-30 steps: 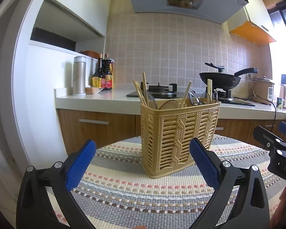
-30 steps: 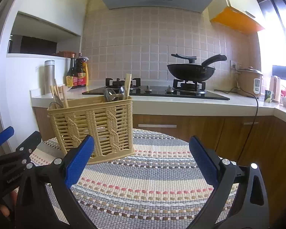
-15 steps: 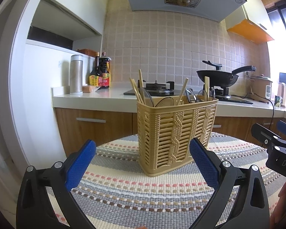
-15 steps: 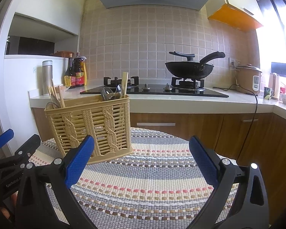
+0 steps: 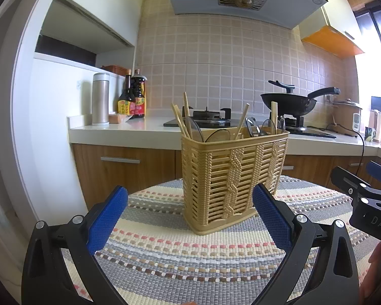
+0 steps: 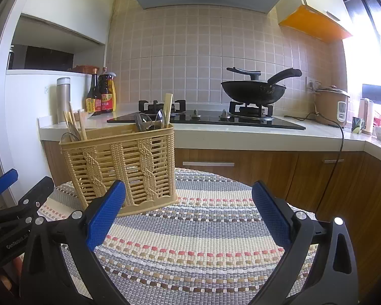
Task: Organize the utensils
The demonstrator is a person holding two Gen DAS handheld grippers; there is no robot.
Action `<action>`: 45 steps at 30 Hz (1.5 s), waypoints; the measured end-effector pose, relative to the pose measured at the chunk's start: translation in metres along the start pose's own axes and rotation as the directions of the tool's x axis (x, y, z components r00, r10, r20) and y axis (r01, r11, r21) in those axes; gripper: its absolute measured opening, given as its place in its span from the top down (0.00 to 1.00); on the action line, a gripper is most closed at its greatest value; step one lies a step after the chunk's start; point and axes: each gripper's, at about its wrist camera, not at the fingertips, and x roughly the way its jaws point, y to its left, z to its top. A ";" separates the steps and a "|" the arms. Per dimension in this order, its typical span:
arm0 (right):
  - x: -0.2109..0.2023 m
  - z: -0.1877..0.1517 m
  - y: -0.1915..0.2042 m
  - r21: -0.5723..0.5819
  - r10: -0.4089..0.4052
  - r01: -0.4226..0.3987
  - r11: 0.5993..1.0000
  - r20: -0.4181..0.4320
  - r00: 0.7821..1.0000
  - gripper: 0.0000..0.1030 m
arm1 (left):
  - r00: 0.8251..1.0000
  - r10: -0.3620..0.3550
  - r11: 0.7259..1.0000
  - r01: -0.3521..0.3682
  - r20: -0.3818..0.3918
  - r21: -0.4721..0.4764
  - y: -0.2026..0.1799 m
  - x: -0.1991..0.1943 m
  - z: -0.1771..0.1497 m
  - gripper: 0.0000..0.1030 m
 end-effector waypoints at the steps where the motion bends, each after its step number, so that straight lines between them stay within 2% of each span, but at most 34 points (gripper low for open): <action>1: 0.000 0.000 0.000 0.000 -0.001 0.001 1.000 0.000 1.000 0.08 | 1.000 0.000 1.000 0.000 0.000 0.000 0.000 0.000 0.000 0.07; 45: 0.002 -0.001 0.001 0.008 -0.009 0.009 1.000 -0.012 1.000 0.08 | 1.000 -0.004 1.000 0.004 -0.010 0.006 -0.002 0.002 0.000 0.07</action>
